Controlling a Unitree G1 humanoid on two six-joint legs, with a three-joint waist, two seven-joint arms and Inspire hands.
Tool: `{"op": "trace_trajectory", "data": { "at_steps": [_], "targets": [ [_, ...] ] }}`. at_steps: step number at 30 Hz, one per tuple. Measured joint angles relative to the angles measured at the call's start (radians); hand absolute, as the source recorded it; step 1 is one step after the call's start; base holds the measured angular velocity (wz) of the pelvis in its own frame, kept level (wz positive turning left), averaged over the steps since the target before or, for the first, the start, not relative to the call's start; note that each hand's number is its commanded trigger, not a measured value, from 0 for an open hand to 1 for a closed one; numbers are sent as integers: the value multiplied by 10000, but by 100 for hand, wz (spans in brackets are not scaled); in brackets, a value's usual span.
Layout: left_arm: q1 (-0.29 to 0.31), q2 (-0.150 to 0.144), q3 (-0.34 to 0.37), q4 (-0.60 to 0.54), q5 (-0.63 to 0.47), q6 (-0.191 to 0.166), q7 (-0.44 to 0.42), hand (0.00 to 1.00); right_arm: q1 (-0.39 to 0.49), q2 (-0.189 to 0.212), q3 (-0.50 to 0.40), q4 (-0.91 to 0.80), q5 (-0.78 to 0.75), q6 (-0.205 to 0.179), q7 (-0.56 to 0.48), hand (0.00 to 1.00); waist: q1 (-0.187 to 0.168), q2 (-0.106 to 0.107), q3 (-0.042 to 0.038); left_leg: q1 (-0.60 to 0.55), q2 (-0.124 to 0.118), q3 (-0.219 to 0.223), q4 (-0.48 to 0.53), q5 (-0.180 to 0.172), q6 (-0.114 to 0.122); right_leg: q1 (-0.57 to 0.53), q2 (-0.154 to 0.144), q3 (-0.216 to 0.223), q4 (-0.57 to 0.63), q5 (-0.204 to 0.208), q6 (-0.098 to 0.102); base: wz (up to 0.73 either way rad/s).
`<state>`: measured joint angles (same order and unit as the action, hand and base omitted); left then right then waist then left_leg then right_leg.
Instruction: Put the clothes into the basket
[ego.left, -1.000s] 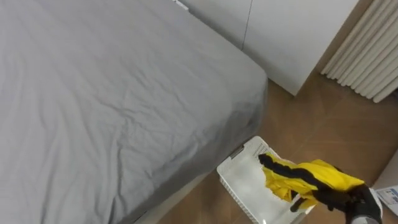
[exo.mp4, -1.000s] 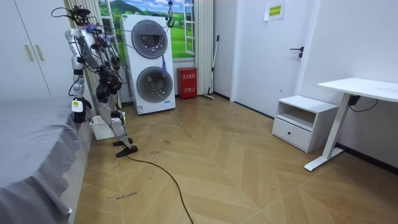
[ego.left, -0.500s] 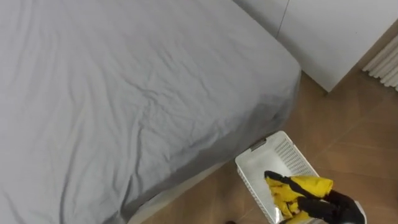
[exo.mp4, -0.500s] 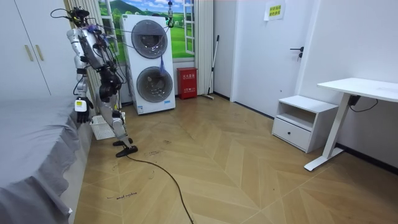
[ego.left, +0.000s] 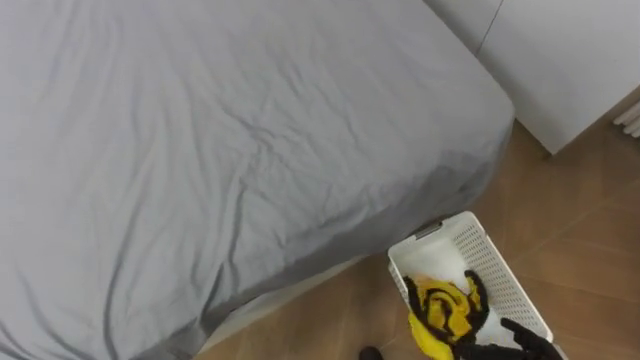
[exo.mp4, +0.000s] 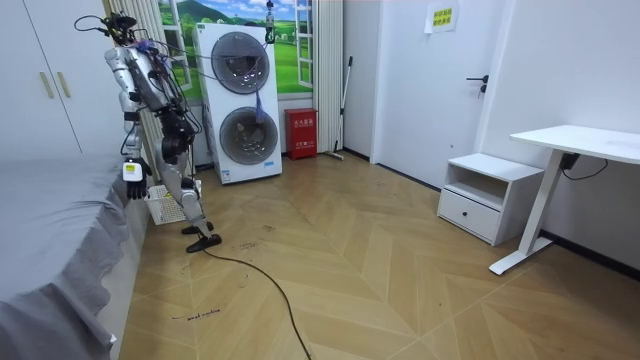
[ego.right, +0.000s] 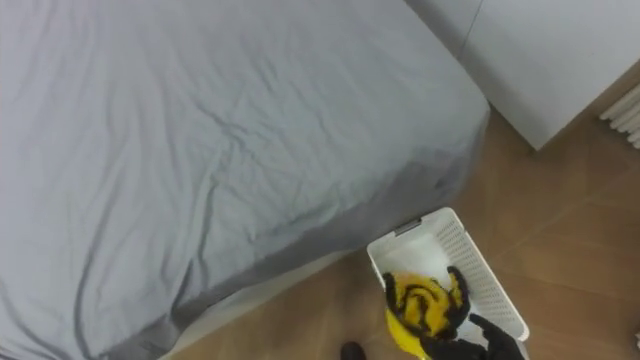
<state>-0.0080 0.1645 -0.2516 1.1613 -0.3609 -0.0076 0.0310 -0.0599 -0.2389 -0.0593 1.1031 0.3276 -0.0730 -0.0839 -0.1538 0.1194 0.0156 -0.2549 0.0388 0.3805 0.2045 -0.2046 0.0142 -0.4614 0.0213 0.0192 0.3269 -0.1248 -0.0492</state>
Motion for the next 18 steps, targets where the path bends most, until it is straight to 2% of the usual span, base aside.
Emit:
{"op": "trace_trajectory", "data": {
  "at_steps": [5, 10, 14, 18],
  "targets": [
    [-4, 16, -95, -20, -4, -14, -1, 0, -7, 0, 172, -12, 190, -20, 22, 0, 0, -18, -10, -34, -3, -24, -57, 1, -1, -15, -2, -22, -65, -4, 6, 0],
    [-6, 24, -243, -17, -14, -213, 0, 0, -45, -2, 177, -24, 212, -40, 121, 0, -16, -18, -14, -133, 6, -72, -49, 0, -1, -15, -25, -166, -152, -3, 7, 8],
    [-6, 24, -320, -15, -15, -230, 0, 0, -126, -6, 175, -11, 211, -226, 158, 0, -19, -15, -16, -133, 15, -108, -51, 0, -1, 18, -26, -230, -184, -2, 6, 3],
    [-5, 24, -380, -16, -17, -232, 0, 0, -166, -14, 176, -5, 212, -230, 226, 0, -19, -13, -17, -105, 15, -108, -47, 0, -1, 58, -32, -244, -183, -2, 6, 0]
  ]
}}
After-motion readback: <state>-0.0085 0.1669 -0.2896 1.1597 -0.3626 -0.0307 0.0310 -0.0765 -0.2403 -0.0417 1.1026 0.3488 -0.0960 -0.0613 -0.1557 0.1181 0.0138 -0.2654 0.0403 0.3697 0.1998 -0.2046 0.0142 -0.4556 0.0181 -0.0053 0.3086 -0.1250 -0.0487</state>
